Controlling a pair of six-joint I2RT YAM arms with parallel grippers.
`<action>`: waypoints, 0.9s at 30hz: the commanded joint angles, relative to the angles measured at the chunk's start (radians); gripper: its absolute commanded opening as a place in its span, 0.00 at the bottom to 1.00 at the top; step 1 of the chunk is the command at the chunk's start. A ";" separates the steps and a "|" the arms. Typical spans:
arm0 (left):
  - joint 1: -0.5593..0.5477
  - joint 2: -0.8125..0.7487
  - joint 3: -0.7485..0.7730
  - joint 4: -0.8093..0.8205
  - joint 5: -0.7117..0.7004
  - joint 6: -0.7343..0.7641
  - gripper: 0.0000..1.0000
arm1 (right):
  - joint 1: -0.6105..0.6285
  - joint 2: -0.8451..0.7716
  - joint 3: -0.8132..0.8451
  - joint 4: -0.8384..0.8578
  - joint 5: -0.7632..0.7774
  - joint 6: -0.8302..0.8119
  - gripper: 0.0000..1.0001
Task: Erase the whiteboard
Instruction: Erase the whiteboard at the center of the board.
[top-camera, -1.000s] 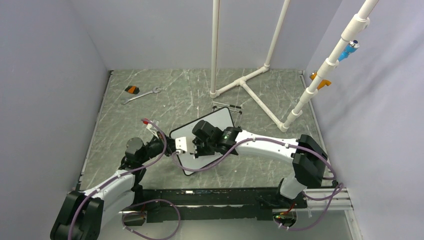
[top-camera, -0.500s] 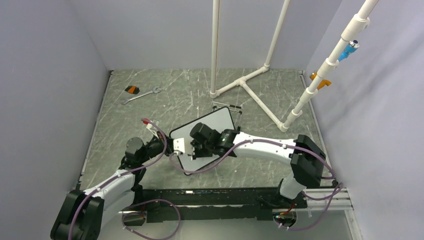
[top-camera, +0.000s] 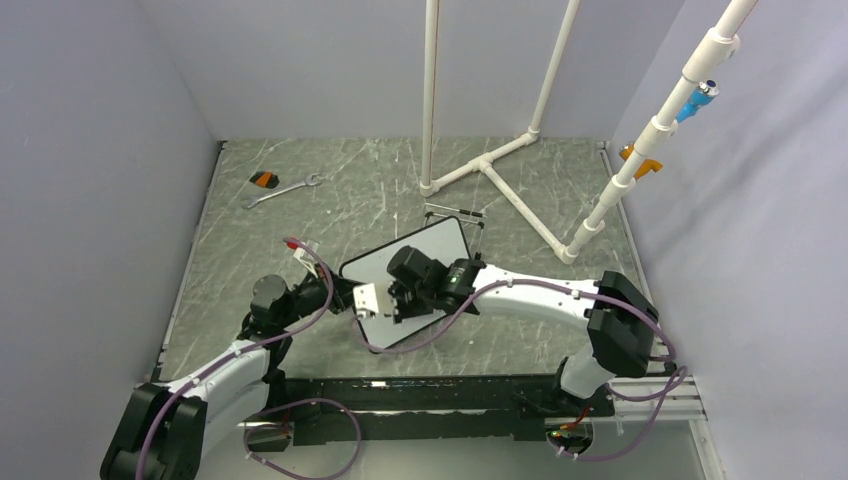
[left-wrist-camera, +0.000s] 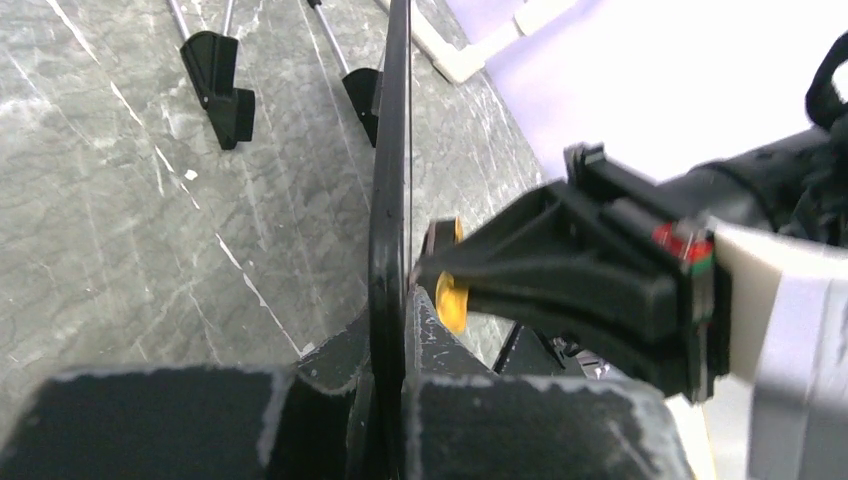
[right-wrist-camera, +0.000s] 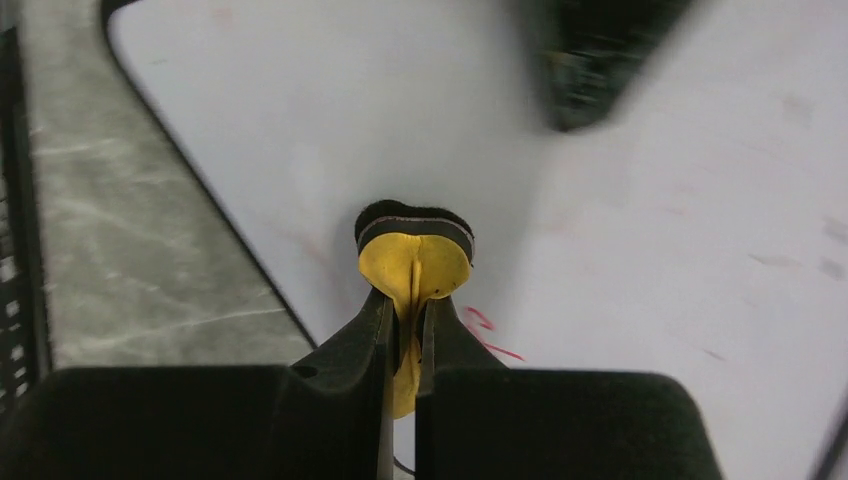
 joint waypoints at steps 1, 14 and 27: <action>-0.014 -0.023 0.034 0.052 0.096 0.001 0.00 | 0.045 0.026 -0.026 -0.076 -0.052 -0.074 0.00; -0.015 -0.009 0.033 0.067 0.099 -0.001 0.00 | -0.051 -0.040 0.002 0.110 0.141 0.073 0.00; -0.015 -0.033 0.029 0.045 0.091 0.001 0.00 | 0.012 -0.028 -0.058 -0.077 -0.063 -0.110 0.00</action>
